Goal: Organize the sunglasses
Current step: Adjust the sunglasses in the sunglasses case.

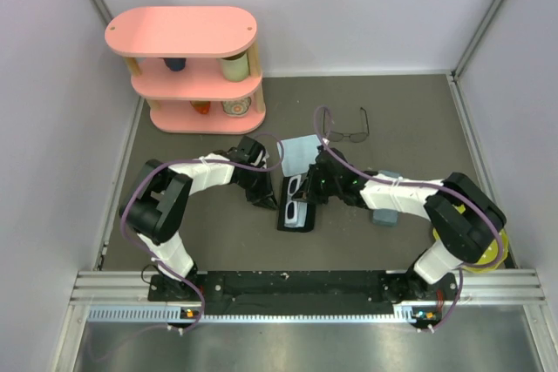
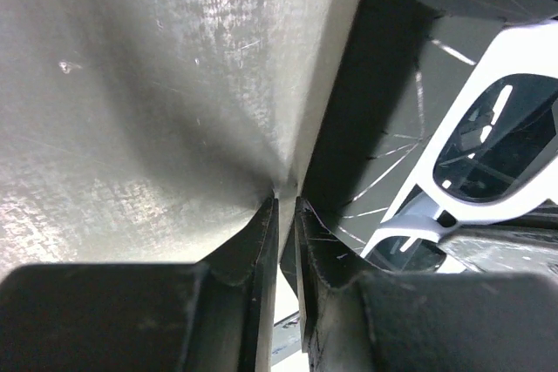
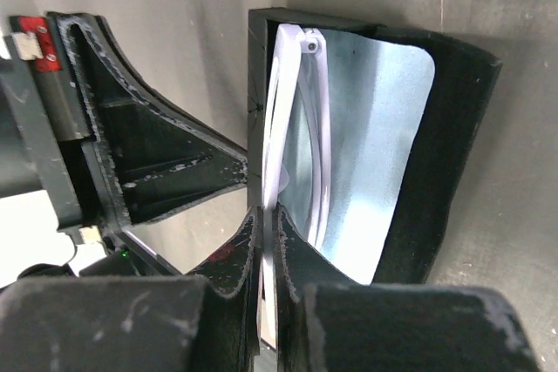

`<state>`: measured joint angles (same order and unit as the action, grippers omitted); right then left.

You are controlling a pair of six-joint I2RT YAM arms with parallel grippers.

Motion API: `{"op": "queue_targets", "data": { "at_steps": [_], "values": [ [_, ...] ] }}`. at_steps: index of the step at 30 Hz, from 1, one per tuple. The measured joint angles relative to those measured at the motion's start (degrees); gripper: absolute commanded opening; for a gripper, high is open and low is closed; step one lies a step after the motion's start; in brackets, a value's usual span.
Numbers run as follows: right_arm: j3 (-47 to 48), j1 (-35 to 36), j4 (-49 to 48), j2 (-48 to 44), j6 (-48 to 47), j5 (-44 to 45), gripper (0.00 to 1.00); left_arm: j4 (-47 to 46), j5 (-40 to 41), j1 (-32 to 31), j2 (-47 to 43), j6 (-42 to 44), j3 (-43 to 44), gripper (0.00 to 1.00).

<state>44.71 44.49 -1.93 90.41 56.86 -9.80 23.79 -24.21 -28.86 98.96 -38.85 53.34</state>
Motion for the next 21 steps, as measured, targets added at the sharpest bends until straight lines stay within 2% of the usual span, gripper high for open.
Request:
{"op": "queue_targets", "data": {
  "at_steps": [21],
  "values": [
    [-0.9,0.0,-4.1,1.9,0.2,0.7,0.00,-0.6,-1.5,0.4,0.9,-0.2,0.0,0.16]
  ]
}}
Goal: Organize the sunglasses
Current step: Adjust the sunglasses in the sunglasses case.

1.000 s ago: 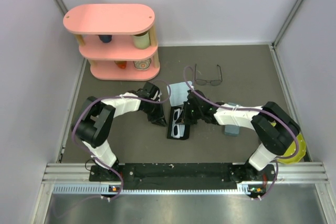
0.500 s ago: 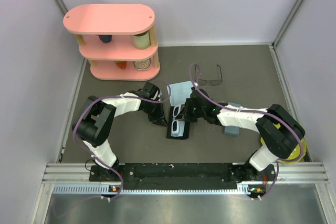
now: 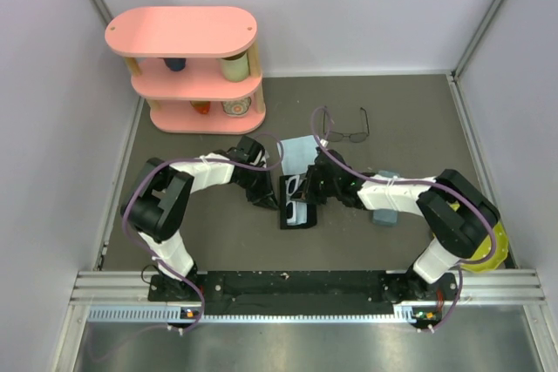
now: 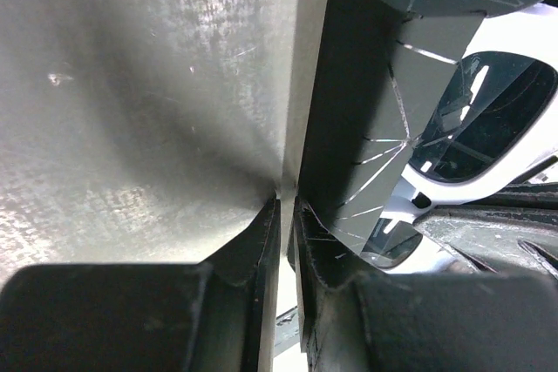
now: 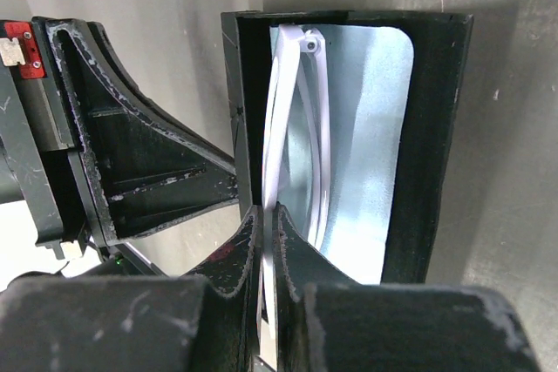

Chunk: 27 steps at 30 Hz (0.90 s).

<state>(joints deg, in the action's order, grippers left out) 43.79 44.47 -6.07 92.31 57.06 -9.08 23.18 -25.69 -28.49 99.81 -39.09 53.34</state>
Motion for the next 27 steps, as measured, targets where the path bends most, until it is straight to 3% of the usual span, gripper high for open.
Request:
{"op": "queue_targets", "data": {
  "at_steps": [16,17,19,20,27],
  "values": [
    [0.7,-0.3,-5.4,4.9,-3.8,-6.3,0.01,0.2,-0.9,0.1,0.8,0.0,0.5,0.16],
    [0.9,-0.3,-5.0,4.9,-4.0,-6.3,0.14,0.3,-1.0,0.1,0.8,0.0,0.6,0.16],
    [1.2,-0.2,-4.2,4.9,-4.5,-5.9,0.23,0.4,-0.9,0.1,0.9,0.0,0.6,0.17],
    [1.7,-0.1,-3.3,4.9,-5.0,-5.4,0.34,0.4,-0.9,0.1,0.9,0.0,0.6,0.17],
    [5.1,0.8,7.9,1.6,-8.3,0.7,0.50,0.3,-0.9,0.1,0.9,0.0,0.7,0.20]
  ]
}}
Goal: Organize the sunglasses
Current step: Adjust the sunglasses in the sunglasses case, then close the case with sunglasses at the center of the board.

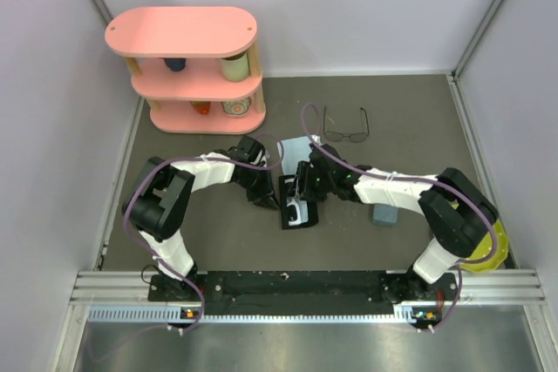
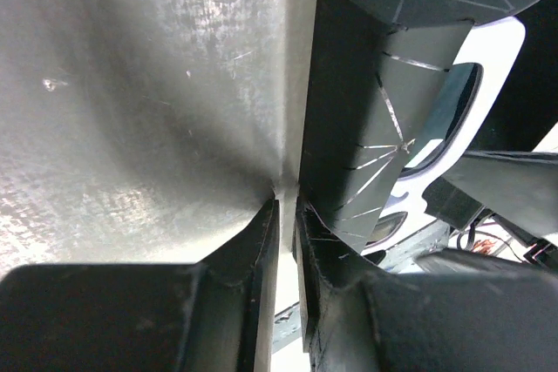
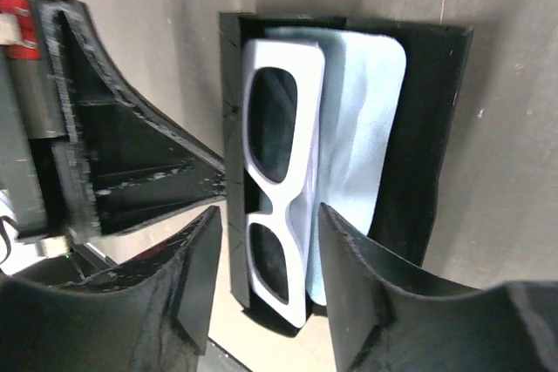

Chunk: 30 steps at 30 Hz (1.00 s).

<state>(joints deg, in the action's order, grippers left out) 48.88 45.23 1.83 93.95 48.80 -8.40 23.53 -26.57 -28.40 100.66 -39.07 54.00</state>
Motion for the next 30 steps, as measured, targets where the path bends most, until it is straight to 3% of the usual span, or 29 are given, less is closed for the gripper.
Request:
{"op": "queue_targets", "data": {
  "at_steps": [4,6,11,12,17,24,30],
  "values": [
    [2.3,0.0,4.2,-3.9,-0.9,2.8,0.52,0.0,0.0,0.0,0.0,0.0,0.0,0.22],
    [2.8,0.0,6.1,-6.8,-1.1,4.2,0.46,0.0,0.0,0.0,0.0,0.0,0.1,0.23],
    [2.9,-0.3,12.0,-13.9,-0.1,9.7,0.14,0.0,0.2,-0.1,-0.1,0.2,0.2,0.19],
    [2.7,-0.7,13.5,-15.3,0.8,11.1,0.12,0.0,0.3,-0.1,-0.2,0.2,0.2,0.18],
    [0.3,-4.1,18.2,-15.4,3.1,14.9,0.08,0.0,1.1,-0.2,-0.2,0.3,0.2,0.13],
    [0.2,-5.2,21.8,-3.8,2.2,16.2,0.10,0.0,1.5,-0.2,-0.2,0.3,0.2,0.13],
    [5.7,-5.1,22.5,-1.9,-0.2,14.8,0.12,-0.1,1.5,-0.2,0.2,0.3,0.6,0.13]
  ]
}}
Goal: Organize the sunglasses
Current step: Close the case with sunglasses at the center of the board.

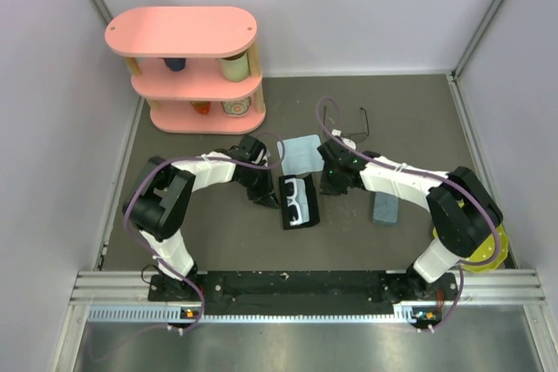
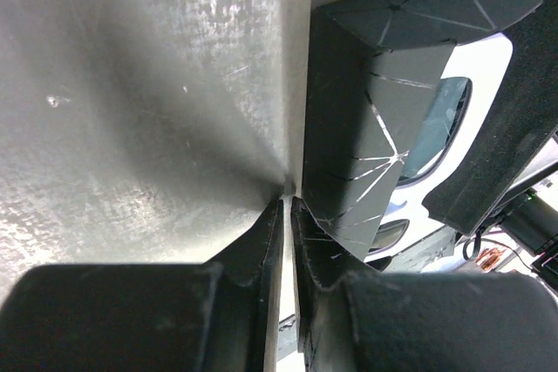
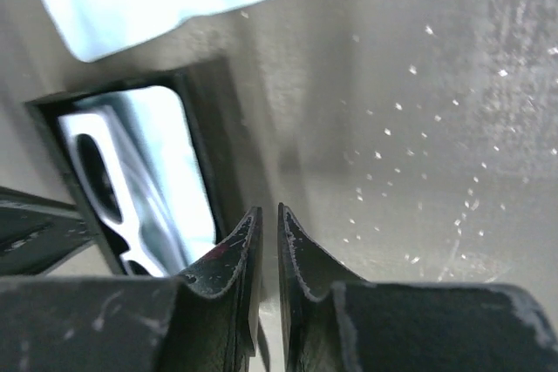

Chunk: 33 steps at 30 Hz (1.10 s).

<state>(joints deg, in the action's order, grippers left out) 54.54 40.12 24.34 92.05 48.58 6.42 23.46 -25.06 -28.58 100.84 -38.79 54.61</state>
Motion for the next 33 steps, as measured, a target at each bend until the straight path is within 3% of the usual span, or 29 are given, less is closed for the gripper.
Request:
{"op": "queue_targets", "data": {
  "at_steps": [16,33],
  "values": [
    [3.7,1.6,-1.5,1.5,-5.9,-10.6,0.10,-1.3,-0.9,0.0,0.5,0.0,0.0,0.12],
    [10.1,7.8,-4.6,9.1,-5.3,-13.6,0.10,-1.9,-1.2,0.3,0.6,-0.3,-0.2,0.13]
  ]
}}
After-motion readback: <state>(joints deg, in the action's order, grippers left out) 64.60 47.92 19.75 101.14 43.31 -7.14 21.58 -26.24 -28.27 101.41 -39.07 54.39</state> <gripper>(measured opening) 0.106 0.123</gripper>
